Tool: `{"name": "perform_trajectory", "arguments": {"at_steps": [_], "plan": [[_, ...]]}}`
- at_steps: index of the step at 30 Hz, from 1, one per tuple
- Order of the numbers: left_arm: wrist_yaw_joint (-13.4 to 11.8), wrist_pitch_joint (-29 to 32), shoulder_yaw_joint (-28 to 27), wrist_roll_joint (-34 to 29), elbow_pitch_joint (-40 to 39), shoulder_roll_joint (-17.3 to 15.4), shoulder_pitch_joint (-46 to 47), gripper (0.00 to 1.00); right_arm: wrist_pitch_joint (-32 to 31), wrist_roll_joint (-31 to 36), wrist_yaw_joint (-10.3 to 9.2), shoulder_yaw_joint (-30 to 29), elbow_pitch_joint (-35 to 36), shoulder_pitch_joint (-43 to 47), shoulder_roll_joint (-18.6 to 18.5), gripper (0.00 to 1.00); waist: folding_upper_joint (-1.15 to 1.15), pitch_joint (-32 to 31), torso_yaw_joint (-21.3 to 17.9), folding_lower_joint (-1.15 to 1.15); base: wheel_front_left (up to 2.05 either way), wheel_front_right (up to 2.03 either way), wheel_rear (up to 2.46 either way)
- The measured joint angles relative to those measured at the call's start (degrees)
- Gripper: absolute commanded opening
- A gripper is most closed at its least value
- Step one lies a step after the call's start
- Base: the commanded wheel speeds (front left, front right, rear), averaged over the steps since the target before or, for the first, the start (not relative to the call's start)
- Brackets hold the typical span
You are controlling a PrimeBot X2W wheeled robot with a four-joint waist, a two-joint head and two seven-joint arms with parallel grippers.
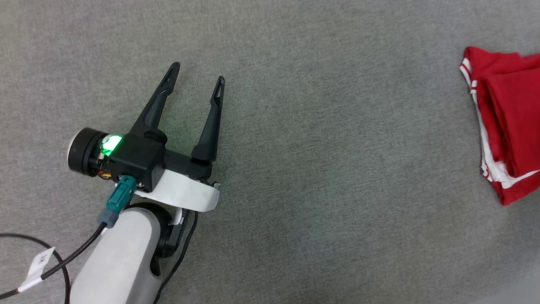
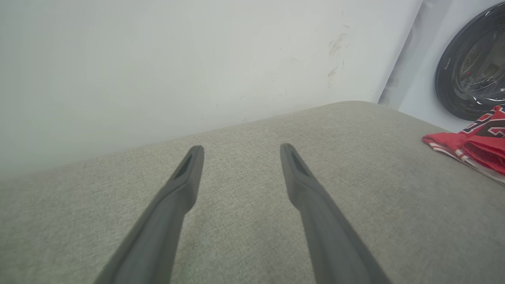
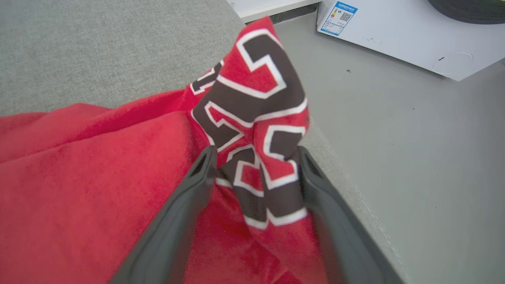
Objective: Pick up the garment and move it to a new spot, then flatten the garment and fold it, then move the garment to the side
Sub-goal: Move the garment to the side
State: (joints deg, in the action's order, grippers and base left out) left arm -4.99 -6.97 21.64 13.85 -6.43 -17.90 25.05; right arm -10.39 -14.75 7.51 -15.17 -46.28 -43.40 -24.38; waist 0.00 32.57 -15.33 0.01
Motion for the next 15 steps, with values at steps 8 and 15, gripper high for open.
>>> {"name": "perform_trajectory", "arguments": {"at_steps": [8,15], "plan": [[-0.85,-2.33,-0.51,2.18,3.83,0.6,-4.02,1.0,3.93,1.38,0.0,2.54,-1.7,1.75,-0.71,1.0,0.0,-5.85,-0.4,0.0,0.0,0.0,0.0],[-2.14,-4.32,-1.16,5.09,7.53,2.52,-9.29,1.0,6.88,1.3,0.0,3.88,2.27,9.25,0.68,1.0,0.0,-14.11,-0.08,-0.01,0.0,0.0,0.0]]}}
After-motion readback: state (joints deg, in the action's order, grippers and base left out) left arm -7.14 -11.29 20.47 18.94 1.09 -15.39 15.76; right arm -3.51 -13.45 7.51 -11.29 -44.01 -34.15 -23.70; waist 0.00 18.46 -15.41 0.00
